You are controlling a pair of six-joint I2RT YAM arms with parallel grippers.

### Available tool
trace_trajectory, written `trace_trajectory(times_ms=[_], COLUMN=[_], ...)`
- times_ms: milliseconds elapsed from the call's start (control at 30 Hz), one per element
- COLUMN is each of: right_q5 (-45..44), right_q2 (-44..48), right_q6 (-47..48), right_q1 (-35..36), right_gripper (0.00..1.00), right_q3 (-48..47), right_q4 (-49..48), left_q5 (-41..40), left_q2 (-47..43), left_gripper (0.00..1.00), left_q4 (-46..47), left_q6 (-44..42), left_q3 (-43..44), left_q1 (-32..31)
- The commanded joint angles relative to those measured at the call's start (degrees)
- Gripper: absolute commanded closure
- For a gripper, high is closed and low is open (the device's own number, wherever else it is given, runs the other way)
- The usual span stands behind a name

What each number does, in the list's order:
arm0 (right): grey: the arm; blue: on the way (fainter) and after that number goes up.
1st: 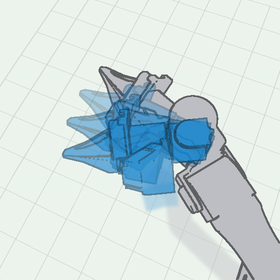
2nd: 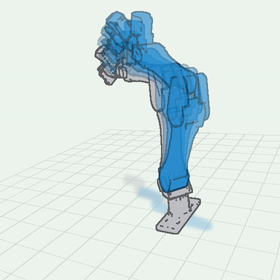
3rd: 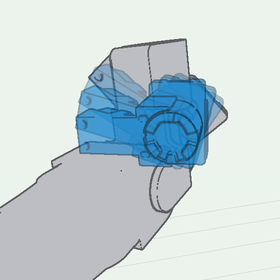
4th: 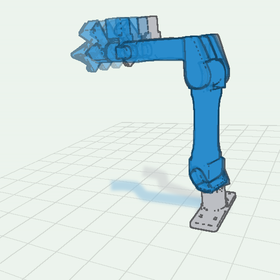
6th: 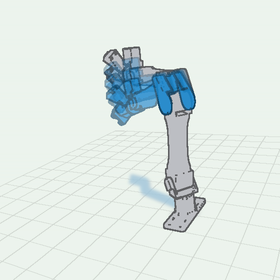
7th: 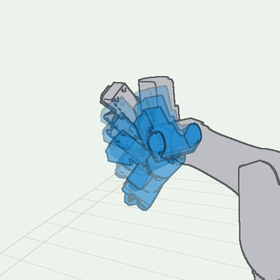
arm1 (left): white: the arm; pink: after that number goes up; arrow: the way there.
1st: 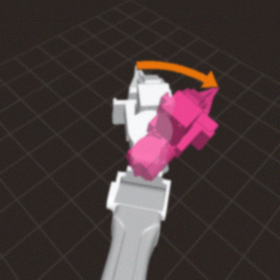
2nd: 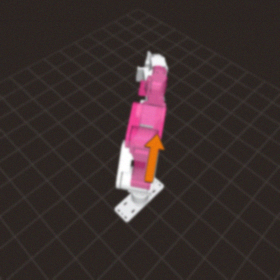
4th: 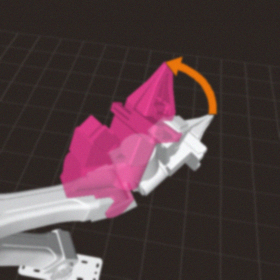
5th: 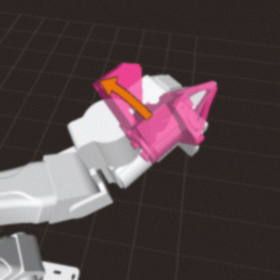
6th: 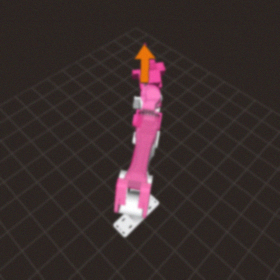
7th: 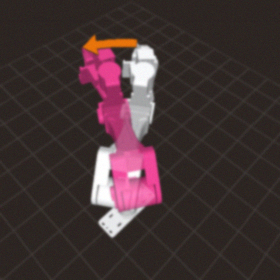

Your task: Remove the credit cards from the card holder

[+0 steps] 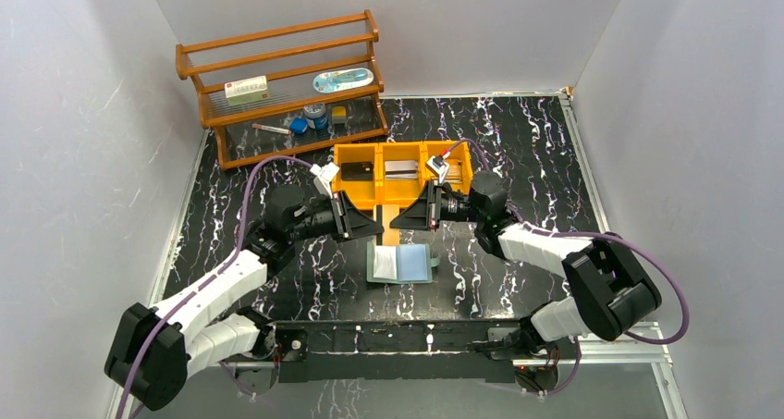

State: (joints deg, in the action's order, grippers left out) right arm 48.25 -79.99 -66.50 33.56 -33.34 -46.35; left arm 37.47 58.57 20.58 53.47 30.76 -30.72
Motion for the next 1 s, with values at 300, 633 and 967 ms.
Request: trace_trajectory(times_ms=[300,633,967], right_q5=[-6.43,-55.09,-54.16], right_q2=[6.76,8.36,-7.05], right_q6=[17.51,46.14,72.44], right_q1=[-5.79,-7.37,-7.39], right_gripper=[1.0,1.0,1.0], right_q3=[-6.96,-21.88,-33.08], right_q4=[24.43,53.24,53.22], left_q5=[-11.04,-22.6,-27.33], left_q2=[-5.16,-7.78,-9.28], left_gripper=[0.17,0.02,0.02], left_q4=[-18.96,-31.53,-38.62], left_q6=[-7.48,-10.97,-14.41], left_q3=[4.88,6.91,9.08], left_q1=[1.86,1.8,1.85])
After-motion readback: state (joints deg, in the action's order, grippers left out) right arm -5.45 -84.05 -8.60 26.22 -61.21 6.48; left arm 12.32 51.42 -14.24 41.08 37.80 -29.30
